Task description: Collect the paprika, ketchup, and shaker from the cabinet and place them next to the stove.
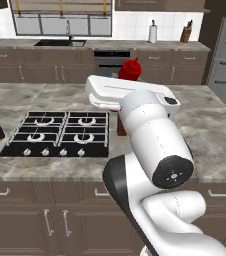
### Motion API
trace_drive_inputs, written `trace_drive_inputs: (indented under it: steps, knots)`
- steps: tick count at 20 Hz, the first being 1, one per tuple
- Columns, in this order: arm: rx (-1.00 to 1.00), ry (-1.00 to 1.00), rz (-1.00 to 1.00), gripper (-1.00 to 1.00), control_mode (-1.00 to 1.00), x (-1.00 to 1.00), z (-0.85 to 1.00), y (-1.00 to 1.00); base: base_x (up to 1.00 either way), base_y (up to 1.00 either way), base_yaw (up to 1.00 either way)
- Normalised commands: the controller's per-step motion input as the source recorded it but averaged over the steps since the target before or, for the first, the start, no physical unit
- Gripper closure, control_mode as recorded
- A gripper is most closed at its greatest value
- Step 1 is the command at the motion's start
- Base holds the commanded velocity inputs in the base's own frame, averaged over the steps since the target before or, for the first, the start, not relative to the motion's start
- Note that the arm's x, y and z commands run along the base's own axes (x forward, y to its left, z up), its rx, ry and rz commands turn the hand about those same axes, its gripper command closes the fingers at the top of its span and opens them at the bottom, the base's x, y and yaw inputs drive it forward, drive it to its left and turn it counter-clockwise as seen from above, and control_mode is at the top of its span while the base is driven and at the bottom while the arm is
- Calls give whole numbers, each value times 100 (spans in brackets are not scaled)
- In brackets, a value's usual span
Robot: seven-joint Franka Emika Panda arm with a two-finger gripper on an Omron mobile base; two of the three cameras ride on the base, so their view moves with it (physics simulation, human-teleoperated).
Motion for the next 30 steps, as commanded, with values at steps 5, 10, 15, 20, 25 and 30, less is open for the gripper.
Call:
trace_drive_inputs:
  steps: [5, 10, 15, 20, 25, 30]
  knots:
    - [0, 0, 0, 100, 100, 0, 0, 0, 19, 84, -46]
    - [0, 0, -4, 100, -100, 23, -5, 0, 20, 32, -22]
    - [4, 6, 6, 100, -100, 64, -28, -50, 0, 0, 0]
    - [5, -11, 35, 100, -100, 28, -47, -89, 0, 0, 0]
    - [0, -8, 47, 100, -100, 17, -58, -72, 0, 0, 0]
    - [-9, -5, 46, 100, -100, 14, -55, -39, 0, 0, 0]
